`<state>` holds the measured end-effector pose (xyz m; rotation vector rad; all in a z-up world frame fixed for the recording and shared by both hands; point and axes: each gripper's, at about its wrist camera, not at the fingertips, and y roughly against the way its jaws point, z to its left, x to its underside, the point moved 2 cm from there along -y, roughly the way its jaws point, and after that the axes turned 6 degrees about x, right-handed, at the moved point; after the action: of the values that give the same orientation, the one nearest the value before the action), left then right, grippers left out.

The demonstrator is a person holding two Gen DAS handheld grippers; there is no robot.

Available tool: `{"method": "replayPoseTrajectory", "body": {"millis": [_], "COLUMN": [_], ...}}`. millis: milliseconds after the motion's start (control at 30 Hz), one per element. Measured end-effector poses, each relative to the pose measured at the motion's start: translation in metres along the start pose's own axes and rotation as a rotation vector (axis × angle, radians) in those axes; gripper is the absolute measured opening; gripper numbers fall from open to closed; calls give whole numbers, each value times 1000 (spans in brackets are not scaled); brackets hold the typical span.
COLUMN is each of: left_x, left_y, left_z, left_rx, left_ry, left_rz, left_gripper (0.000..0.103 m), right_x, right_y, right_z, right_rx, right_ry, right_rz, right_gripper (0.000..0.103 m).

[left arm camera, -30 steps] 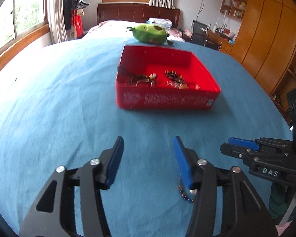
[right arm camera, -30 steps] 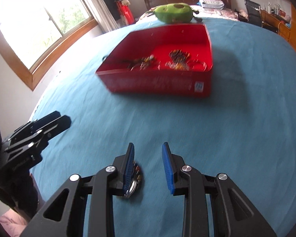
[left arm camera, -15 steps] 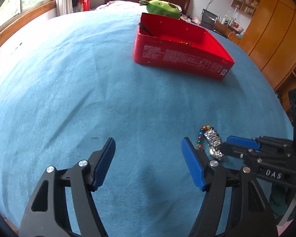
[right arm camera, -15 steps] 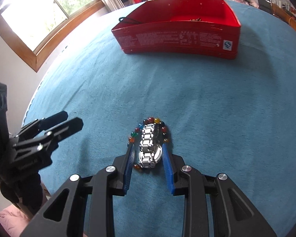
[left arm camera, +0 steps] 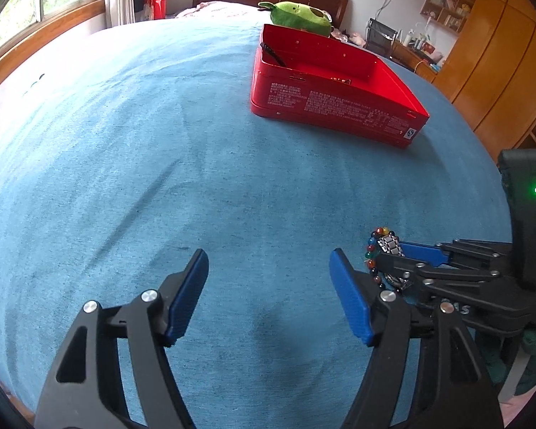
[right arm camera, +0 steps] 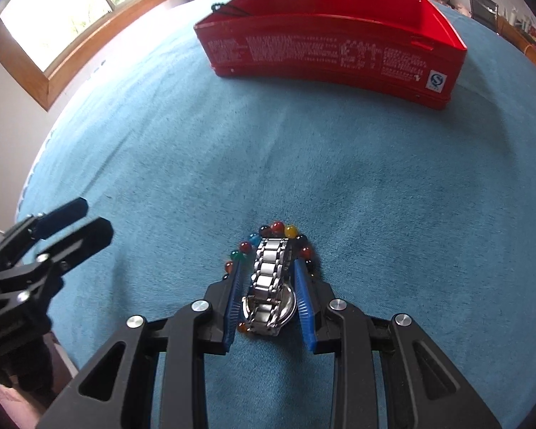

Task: Organize jewelry
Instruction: 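Grasp the silver watch with the right tool, then lift the watch with the right tool while the left tool grasps the colorful bead bracelet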

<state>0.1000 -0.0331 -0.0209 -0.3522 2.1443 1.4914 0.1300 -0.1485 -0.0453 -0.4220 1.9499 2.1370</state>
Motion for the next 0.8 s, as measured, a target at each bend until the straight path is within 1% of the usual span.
{"method": "replayPoseTrajectory", "body": {"millis": [67,100,200,267,367,433,567,700,800], "left_x": [0,0,1,0,-1,-2,-3,-3,-3], "left_y": [-1,-2,-4,-7,-11,-14,-24,-39,-48], "left_z": [-1,-1,-3,-5,-10,-17,-37,-60,-74], "left_rx": [2,2,8,9,13,14,17,36,47], "left_ry": [-3,-4,-6,-8,-15,-32,-90,-146,-180], "left_rz": [3,5,13,20,26,30,50,93,114], "left_gripper": [70,70,70,70,70,70,67,63,58], "right_x": [0,0,3,5,9,11,16,27,29], "right_y": [0,0,2,8,24,38,66,94,102], "right_z": [1,0,-4,-11,-23,-29,-48,-70,-81], "right_rx": [22,19,-1,-34,-103,-129,-133,-119,-106], "right_ry": [6,3,-6,-23,-48,-68,-107,-144,-163], "right_rz": [-6,-8,-13,-21,-58,-84,-157,-216,-230], "right_gripper": [18,18,17,16,16,16,16,16,16]}}
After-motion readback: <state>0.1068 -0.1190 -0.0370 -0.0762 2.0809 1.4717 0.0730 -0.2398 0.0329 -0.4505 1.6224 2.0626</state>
